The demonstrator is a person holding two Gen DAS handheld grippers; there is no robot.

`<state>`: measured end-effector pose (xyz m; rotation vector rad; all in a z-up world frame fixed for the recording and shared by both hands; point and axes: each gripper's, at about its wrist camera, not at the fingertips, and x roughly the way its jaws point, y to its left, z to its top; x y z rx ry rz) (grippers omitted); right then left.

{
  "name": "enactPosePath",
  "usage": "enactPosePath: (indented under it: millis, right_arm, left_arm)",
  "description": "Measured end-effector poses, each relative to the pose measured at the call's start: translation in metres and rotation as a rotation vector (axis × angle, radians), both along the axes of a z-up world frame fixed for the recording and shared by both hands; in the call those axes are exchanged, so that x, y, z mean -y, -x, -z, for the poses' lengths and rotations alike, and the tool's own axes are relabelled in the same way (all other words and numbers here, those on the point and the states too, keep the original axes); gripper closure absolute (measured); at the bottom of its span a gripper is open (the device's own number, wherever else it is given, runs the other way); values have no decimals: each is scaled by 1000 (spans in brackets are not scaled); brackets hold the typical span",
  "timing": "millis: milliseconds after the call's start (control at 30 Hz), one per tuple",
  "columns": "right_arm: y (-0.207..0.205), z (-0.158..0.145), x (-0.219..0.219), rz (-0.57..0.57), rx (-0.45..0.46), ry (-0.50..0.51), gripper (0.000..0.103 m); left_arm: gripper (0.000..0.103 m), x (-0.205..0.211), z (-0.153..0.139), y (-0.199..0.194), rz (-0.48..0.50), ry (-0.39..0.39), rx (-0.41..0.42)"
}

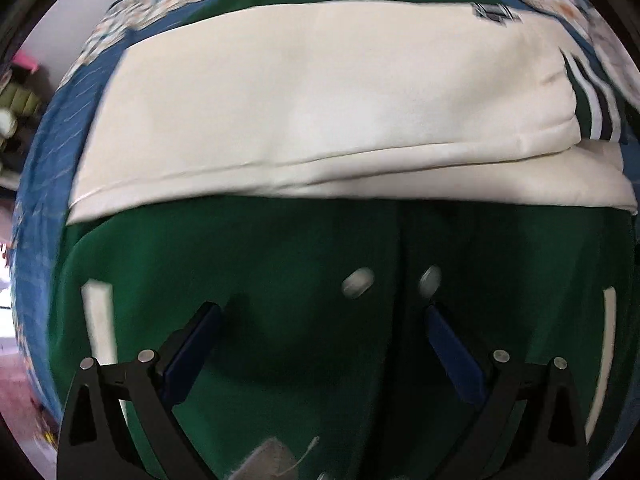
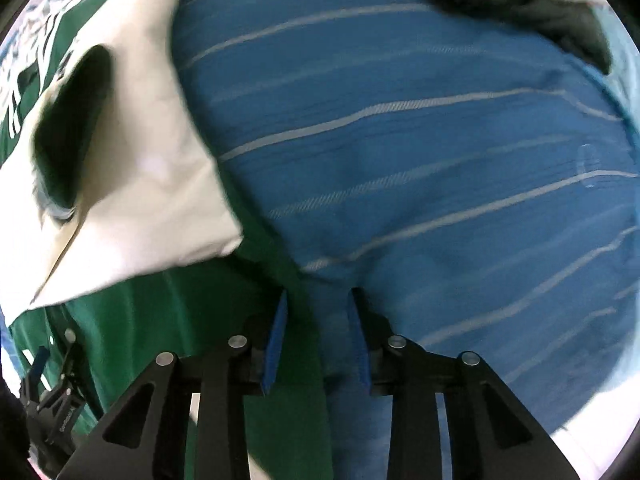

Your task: Fold large clothes

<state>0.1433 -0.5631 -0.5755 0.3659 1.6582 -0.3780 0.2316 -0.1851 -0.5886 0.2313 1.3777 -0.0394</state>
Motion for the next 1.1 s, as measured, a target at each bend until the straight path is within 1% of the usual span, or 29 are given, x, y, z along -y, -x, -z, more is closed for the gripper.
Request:
enactPosePath:
  millis: [33,67,100,133,167,233,300,367,400,433,467,533,567,600,633,667,733,767,800,833,867,900,933,967,1000,1033,1067,1100]
  right_arm:
    - [4,-10,-3,-14,7,-5,68]
    - [10,-22,-7,-22,25,-35,67]
    - [19,-34,-11,-21,45,-78,63]
    - [27,-42,-15,-23,58,-106,60]
    - [34,-46,-19,-25,60,-124,58]
    - [49,-52,-29,-24,62,-186,58]
    - [68,-47,-47,-10,33,-325,58]
    - [83,-37,-80,-12,-11,-435,58]
    - [84,-33,-102,-18,-35,-468,58]
    - [86,-29,-125,-29,-51,-511,58]
    - [92,-28,-139,-37,-61,-540,58]
    - [107,-17,-169,-31,-85,-602,58]
    - [112,2,-188,-23,-95,-605,58]
    - [118,11,-198,-17,-112,-599,54]
    - [123,20,-208,-15,-121,-586,52]
    - [111,34,-228,-21,-111,-548,51]
    - [99,44,-255,-23,-108,-507,51]
    - [103,40,-268,-16,-85,-485,51]
    - [100,27,-270,-9,-53,-475,51]
    - [99,16,-274,-10,-23,-473,51]
    - [89,10,-297,-17,10,-473,51]
    - [87,6,-302,-21,27,-487,51]
    - [90,5,-305,-35,28,-528,51]
    - [86,12,-303,-52,-2,-555,51]
    - [88,26,-308,-69,-55,-570,51]
    - [86,46,-310,-71,-106,-575,55]
    - [93,63,-310,-50,-135,-594,79]
    - [98,68,-308,-41,-137,-584,95]
  left_arm:
    - [0,-13,-14,7,-35,16,11]
    - [0,-27,-26,15,-65,17,22]
    - [0,-37,-34,20,-84,11,31]
    - [0,-55,-45,29,-111,-14,42]
    - [0,-70,-49,33,-130,-43,43]
    - [0,-107,-55,49,-185,-112,29]
    - [0,-132,-51,69,-228,-167,9]
    - [0,-166,-36,74,-239,-210,-24]
    - [0,-178,-25,80,-245,-228,-58]
    - [0,-192,-11,93,-263,-242,-108]
    - [0,-200,-4,104,-281,-229,-136]
    - [0,-210,-1,114,-302,-174,-135]
    - [0,-213,-6,118,-305,-155,-126]
    - [0,-213,-9,120,-300,-148,-122]
    - [0,-212,-12,121,-295,-141,-124]
    - [0,-212,-12,121,-295,-136,-125]
    - [0,-211,-17,121,-304,-113,-126]
    - [0,-213,-20,120,-307,-105,-117]
    - [0,-213,-24,121,-307,-101,-108]
    - [0,-217,-26,122,-304,-98,-102]
    - [0,-219,-29,123,-303,-100,-93]
    - [0,-222,-33,125,-307,-104,-84]
    - [0,-226,-35,125,-315,-102,-79]
    - [0,-232,-39,125,-332,-93,-74]
    - [0,-239,-44,126,-350,-89,-68]
    - [0,-245,-48,127,-365,-91,-61]
    - [0,-250,-53,127,-379,-96,-56]
    - [0,-255,-56,127,-388,-98,-52]
